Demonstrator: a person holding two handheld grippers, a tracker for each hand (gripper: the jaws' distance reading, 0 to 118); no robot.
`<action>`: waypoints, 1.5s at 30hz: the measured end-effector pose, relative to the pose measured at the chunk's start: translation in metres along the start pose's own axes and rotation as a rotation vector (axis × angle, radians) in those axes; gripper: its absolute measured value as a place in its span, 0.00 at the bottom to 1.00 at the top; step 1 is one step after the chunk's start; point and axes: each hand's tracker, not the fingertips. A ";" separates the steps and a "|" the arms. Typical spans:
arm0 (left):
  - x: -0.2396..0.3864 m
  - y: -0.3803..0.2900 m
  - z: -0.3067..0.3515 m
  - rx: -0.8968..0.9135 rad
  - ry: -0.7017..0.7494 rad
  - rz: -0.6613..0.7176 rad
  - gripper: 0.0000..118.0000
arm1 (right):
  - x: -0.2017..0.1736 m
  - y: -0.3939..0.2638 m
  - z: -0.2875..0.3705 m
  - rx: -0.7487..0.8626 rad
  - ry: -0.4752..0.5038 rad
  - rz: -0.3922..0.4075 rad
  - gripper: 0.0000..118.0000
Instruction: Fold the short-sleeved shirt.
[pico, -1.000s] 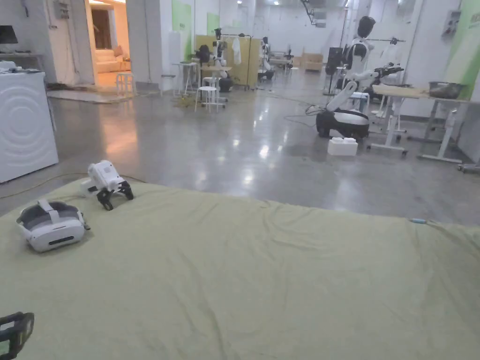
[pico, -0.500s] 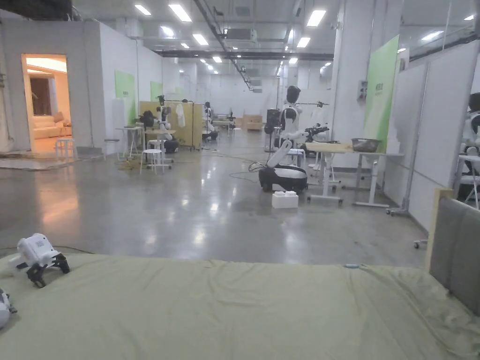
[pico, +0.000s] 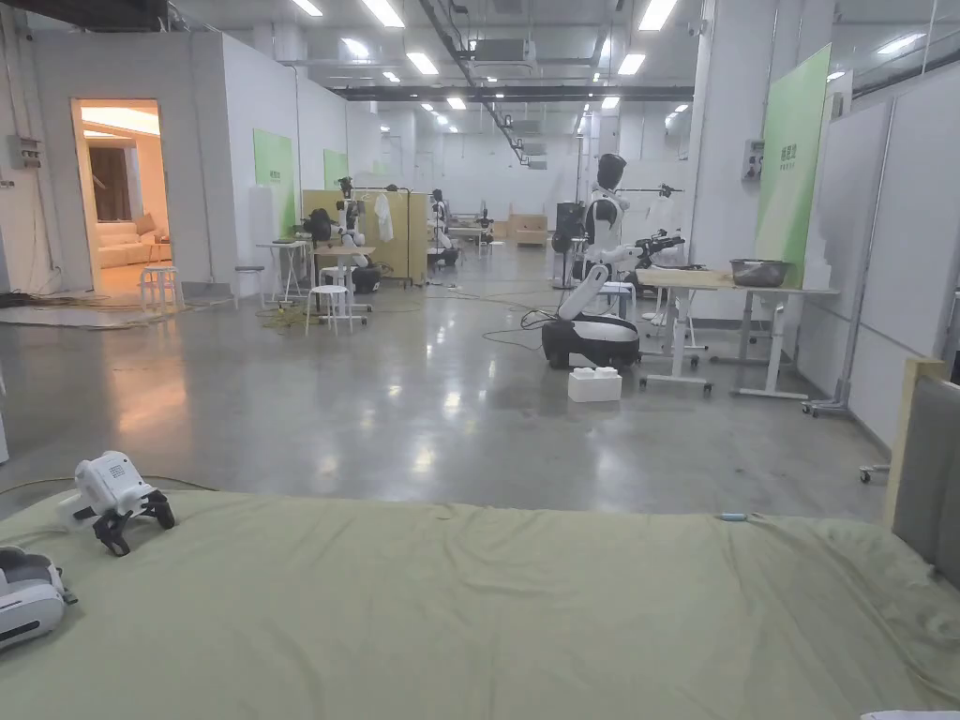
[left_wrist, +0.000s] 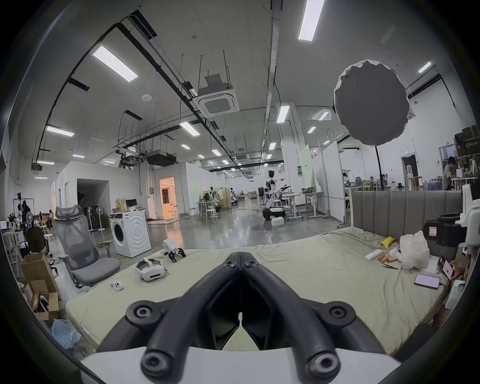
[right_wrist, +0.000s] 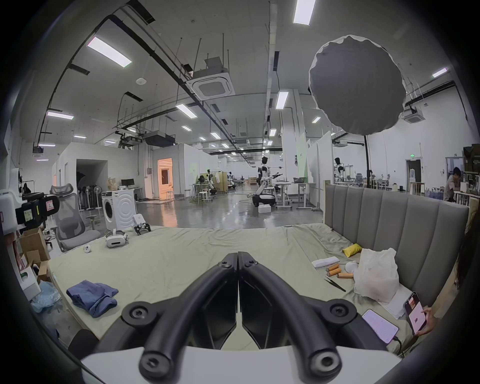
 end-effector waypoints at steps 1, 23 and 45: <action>-0.001 -0.001 -0.001 -0.003 -0.002 0.004 0.00 | 0.000 0.000 0.000 0.002 0.004 -0.002 0.00; 0.008 -0.006 -0.009 -0.039 -0.063 0.012 1.00 | -0.006 -0.001 -0.007 0.017 0.016 -0.021 1.00; -0.001 0.003 -0.006 -0.067 -0.080 0.096 1.00 | -0.028 0.023 -0.012 -0.162 -0.093 -0.079 1.00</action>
